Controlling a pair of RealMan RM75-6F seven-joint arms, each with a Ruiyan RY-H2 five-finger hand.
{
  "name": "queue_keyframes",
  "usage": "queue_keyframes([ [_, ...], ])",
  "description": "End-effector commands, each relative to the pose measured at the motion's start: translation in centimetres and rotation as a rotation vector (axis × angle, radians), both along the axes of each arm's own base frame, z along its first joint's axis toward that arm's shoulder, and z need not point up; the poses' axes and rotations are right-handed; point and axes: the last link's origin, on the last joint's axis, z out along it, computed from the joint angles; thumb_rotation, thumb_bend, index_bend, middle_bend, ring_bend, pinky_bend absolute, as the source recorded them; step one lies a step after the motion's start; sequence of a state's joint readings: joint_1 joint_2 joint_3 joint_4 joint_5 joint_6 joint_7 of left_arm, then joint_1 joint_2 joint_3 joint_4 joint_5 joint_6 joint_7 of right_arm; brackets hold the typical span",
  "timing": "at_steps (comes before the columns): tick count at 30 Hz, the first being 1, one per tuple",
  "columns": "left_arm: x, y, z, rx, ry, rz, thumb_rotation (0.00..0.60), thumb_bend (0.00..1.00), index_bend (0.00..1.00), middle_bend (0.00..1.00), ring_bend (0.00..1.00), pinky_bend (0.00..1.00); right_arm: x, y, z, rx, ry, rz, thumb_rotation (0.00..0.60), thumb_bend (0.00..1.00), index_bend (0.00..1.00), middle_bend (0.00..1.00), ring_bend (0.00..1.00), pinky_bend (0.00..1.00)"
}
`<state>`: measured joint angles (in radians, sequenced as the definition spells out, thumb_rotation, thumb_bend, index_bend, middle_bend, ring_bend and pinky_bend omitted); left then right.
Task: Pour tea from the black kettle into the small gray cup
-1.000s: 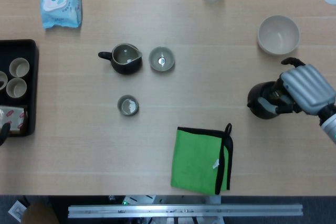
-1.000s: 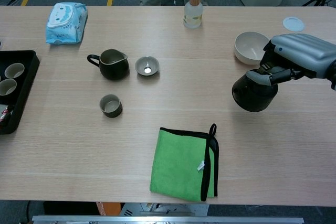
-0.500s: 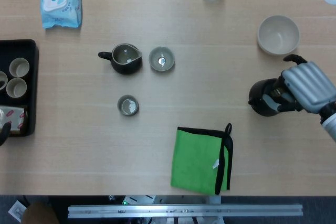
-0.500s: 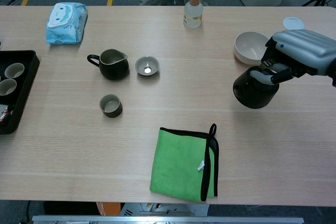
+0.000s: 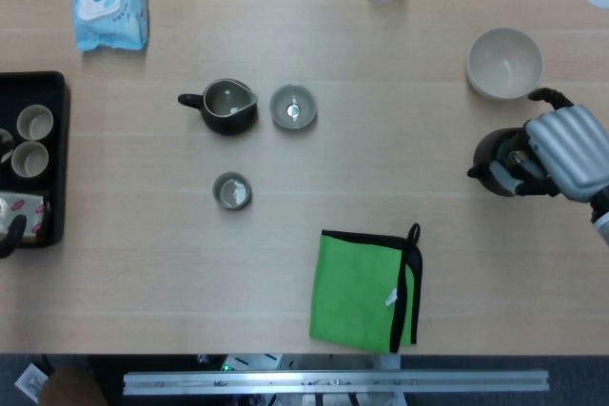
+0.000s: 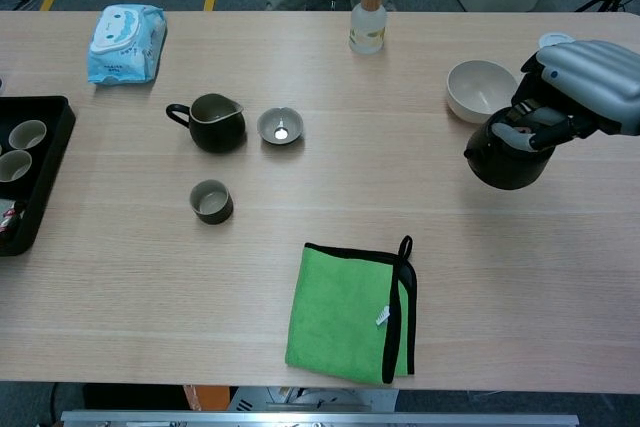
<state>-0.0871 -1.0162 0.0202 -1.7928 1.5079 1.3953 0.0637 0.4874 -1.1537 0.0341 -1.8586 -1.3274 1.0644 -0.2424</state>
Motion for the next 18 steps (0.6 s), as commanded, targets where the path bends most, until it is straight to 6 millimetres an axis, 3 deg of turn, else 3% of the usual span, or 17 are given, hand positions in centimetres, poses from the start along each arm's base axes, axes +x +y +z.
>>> queue_keyframes([
  [1,0.1,0.2,-0.2,-0.003,0.0,-0.01,0.6,0.32,0.11,0.13,0.12,0.03,-0.1,0.2,0.2,-0.022,-0.001,0.007,0.459,0.36,1.0,0.97,0.95,0.22],
  [18,0.2,1.9,-1.4,-0.068,0.033,-0.049,0.6,0.33,0.11,0.14,0.12,0.03,-0.3,0.5,1.0,-0.045,-0.033,0.006,0.46,0.36,1.0,0.97,0.95,0.22],
])
